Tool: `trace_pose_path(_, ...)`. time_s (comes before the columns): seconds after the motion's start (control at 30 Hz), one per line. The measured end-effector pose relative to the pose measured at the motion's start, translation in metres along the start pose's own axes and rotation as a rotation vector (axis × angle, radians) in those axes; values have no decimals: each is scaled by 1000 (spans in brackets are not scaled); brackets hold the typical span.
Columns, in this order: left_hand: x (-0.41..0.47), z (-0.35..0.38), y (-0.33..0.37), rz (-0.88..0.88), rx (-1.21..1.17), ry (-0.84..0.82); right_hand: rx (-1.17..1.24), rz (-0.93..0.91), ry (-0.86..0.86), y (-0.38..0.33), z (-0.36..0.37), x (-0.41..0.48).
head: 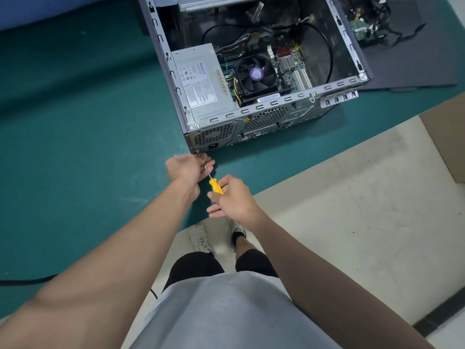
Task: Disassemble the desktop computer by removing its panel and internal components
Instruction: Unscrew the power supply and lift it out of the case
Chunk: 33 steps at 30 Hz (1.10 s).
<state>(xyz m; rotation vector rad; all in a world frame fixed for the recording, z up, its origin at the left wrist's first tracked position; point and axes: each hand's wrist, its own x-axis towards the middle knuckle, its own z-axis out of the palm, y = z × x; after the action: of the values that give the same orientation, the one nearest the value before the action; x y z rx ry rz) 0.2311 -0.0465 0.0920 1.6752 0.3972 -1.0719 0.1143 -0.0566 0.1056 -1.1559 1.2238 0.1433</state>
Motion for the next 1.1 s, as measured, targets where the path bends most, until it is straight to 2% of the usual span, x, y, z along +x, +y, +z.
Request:
trace_pose_path(0.07, 0, -1, -1, -25, -55, -50, 153, 70, -178, 1, -6, -3)
trace_pose_path(0.13, 1, -6, -2, -43, -114, -122, 199, 130, -283, 1, -9, -5)
trace_pose_path(0.2, 2, -7, -2, -43, -121, -138, 72, 84, -239, -1, -6, -4)
trace_pose_path(0.27, 1, -6, -2, -27, -57, -77, -111, 11, -140, -3, 0, -1)
trace_pose_path(0.33, 0, -2, -3, 3, 14, 8, -168, 2, -74, -3, 7, 0)
trace_pose_path(0.43, -1, 1, -4, 7, 6, 38, -46, 21, -46, 0, 9, -1)
trace_pose_path(0.6, 1, -5, -4, -42, -130, -158, 240, 124, -314, -5, -3, -6)
trace_pose_path(0.67, 1, -6, -5, -43, -136, -149, 145, 86, -282, -8, -3, -6)
trace_pose_path(0.77, 1, -2, -4, 4, -19, -2, -109, 3, -124, -11, 2, -4)
trace_pose_path(0.87, 1, 2, -3, 27, 30, 59, -71, 24, -45, -7, 3, -3)
trace_pose_path(1.0, -1, -2, -1, -15, -78, -74, 174, 96, -246, -5, -4, -7)
trace_pose_path(1.1, -1, -3, -3, -15, -122, -98, 89, 63, -240, -7, -4, -7)
